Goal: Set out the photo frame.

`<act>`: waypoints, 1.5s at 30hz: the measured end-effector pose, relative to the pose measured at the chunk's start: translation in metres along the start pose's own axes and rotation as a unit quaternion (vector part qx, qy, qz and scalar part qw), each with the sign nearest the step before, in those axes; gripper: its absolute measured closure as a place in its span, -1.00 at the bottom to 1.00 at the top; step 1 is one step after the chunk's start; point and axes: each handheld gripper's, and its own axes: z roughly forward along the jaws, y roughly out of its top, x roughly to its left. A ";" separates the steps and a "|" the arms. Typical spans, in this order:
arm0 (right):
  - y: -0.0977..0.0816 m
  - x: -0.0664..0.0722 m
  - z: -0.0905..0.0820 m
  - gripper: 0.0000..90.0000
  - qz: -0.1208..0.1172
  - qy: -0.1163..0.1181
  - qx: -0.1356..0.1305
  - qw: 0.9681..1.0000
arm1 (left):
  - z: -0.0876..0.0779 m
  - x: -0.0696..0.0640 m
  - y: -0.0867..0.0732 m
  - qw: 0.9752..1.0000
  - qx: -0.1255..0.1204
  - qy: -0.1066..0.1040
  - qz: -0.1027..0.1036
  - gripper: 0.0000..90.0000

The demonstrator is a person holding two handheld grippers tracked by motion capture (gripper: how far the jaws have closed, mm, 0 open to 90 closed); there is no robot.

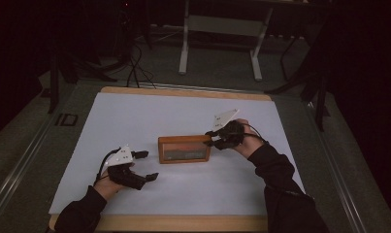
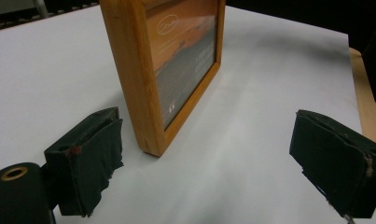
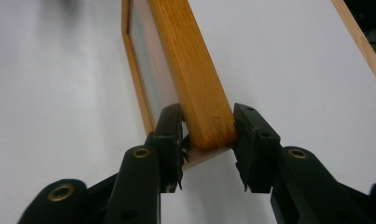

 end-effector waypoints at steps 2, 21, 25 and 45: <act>0.001 -0.002 0.001 0.41 0.009 -0.004 0.002 1.000 | -0.001 0.000 0.000 1.000 -0.003 0.001 0.000 -0.79; -0.007 -0.016 0.010 0.38 0.070 -0.016 -0.020 0.997 | -0.002 0.001 0.000 1.000 -0.006 0.000 -0.001 -0.79; -0.007 -0.018 0.011 0.38 0.060 -0.012 -0.021 0.998 | -0.002 0.001 0.000 1.000 -0.005 -0.002 -0.001 -0.79; -0.005 -0.026 0.014 0.35 0.057 -0.004 -0.018 0.998 | -0.001 0.001 -0.001 1.000 -0.005 -0.005 -0.006 -0.79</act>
